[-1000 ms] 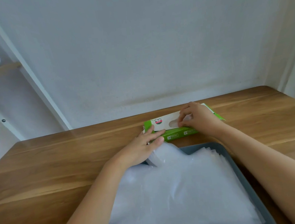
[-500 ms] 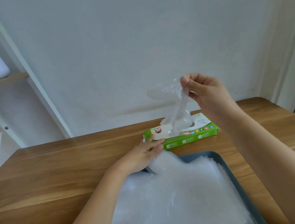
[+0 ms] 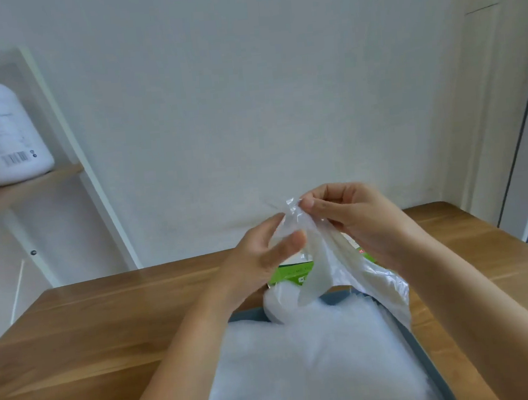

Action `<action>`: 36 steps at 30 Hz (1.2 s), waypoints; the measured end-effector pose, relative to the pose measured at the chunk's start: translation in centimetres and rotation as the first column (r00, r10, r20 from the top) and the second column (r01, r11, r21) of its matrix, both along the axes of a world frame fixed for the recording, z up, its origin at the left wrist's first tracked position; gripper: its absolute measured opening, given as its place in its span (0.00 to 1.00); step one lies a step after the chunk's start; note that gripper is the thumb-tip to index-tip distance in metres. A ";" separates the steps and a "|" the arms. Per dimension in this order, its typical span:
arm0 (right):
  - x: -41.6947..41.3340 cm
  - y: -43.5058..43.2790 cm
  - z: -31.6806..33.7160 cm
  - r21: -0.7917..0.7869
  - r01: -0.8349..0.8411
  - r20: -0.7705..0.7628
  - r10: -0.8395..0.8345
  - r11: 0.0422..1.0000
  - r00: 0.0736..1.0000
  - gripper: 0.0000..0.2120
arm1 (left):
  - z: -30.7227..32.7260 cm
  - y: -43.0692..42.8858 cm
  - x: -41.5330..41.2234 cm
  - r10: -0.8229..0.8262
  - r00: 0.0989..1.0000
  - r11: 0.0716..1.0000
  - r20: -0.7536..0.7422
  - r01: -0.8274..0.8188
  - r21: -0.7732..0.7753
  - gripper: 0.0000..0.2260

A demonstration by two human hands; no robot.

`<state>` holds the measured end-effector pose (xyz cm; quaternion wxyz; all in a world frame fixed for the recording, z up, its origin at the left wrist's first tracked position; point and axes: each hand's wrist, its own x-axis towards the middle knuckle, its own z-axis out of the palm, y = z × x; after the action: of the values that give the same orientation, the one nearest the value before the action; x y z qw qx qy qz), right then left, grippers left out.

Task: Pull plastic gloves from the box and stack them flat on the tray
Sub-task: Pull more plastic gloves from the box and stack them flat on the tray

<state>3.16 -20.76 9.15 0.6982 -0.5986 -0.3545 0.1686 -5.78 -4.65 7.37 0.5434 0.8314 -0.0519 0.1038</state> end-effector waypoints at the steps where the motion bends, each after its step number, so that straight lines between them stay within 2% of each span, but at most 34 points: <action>1: -0.3 -0.1 -0.4 -0.006 0.009 -0.026 -0.009 1.000 1.000 0.10 | -0.2 -0.7 -0.1 0.019 1.000 1.000 -0.012 -0.019 -0.016 0.30; 3: -1.1 -0.4 -1.4 -0.001 0.021 -0.083 -0.021 1.000 0.996 0.09 | -0.5 -1.9 -0.2 0.126 0.992 0.989 -0.031 -0.128 -0.071 0.22; 5: -1.8 -0.7 -2.3 -0.012 0.046 -0.078 -0.047 0.999 0.996 0.10 | -1.0 -2.1 -0.3 0.238 0.969 0.965 -0.063 -0.243 -0.102 0.22; 7: -2.4 -1.3 -3.0 -0.070 0.101 0.007 -0.100 0.992 0.995 0.13 | -1.5 -2.2 -0.9 0.287 0.952 0.944 -0.105 -0.300 -0.135 0.18; 9: -2.9 -2.2 -3.8 -0.101 0.106 0.109 -0.095 0.989 0.989 0.19 | -2.1 -2.1 -1.7 0.289 0.946 0.918 -0.146 -0.317 -0.238 0.16; 11: -3.3 -3.2 -4.7 -0.125 0.023 0.176 0.000 0.992 0.984 0.32 | -2.7 -1.6 -2.4 0.310 0.936 0.837 -0.169 -0.353 -0.419 0.17; 14: -4.3 -4.2 -5.8 -0.286 -0.088 0.329 0.184 0.954 0.926 0.45 | -2.9 -0.5 -3.1 0.357 0.913 0.690 -0.200 -0.401 -0.603 0.09; 17: -6.1 -4.0 -6.7 -0.496 0.100 0.558 0.228 0.863 0.798 0.49 | -3.2 0.6 -3.6 0.342 0.907 0.586 -0.247 -0.411 -0.698 0.09; 19: -7.2 -3.2 -7.4 -0.512 0.239 0.692 0.232 0.825 0.683 0.47 | -3.4 0.7 -3.8 0.317 0.913 0.570 -0.257 -0.400 -0.718 0.10; 22: -7.9 -2.2 -7.9 -0.375 0.305 0.793 0.133 0.875 0.595 0.37 | -3.6 0.5 -4.1 0.322 0.917 0.567 -0.236 -0.386 -0.728 0.10; 25: -8.5 -1.7 -6.8 -0.174 0.352 0.786 -0.085 0.919 0.612 0.14 | -3.7 0.9 -4.5 0.301 0.917 0.567 -0.261 -0.392 -0.724 0.11; 26: -9.0 -1.6 -6.0 -0.121 0.375 0.771 -0.151 0.919 0.619 0.12 | -3.8 1.2 -4.5 0.289 0.917 0.581 -0.275 -0.397 -0.711 0.11; 27: -9.4 -1.6 -5.1 -0.074 0.382 0.737 -0.208 0.921 0.643 0.14 | -3.8 1.2 -4.5 0.282 0.916 0.603 -0.286 -0.401 -0.690 0.11; 29: -10.2 -1.9 -2.8 -0.081 0.361 0.609 -0.240 0.929 0.756 0.11 | -3.6 1.3 -4.5 0.296 0.909 0.637 -0.295 -0.418 -0.647 0.14; 30: -10.4 -2.0 -1.5 -0.112 0.372 0.574 -0.246 0.921 0.781 0.10 | -3.3 1.2 -4.5 0.305 0.910 0.655 -0.279 -0.413 -0.632 0.12; 32: -10.6 -2.5 0.7 -0.173 0.430 0.585 -0.259 0.886 0.769 0.09 | -2.7 1.2 -4.9 0.311 0.933 0.695 -0.183 -0.354 -0.625 0.08; 34: -10.8 -2.7 2.6 -0.229 0.480 0.620 -0.253 0.847 0.742 0.09 | -2.1 1.3 -5.5 0.253 0.967 0.735 -0.011 -0.199 -0.648 0.21; 36: -11.1 -2.7 4.2 -0.272 0.540 0.700 -0.221 0.797 0.679 0.10 | -1.8 1.2 -6.2 0.134 0.974 0.837 0.183 -0.013 -0.546 0.36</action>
<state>-7.97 -23.42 13.39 0.3934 -0.8278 -0.3816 -0.1199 -11.97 -3.44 5.61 0.7428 0.6292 -0.0464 0.2239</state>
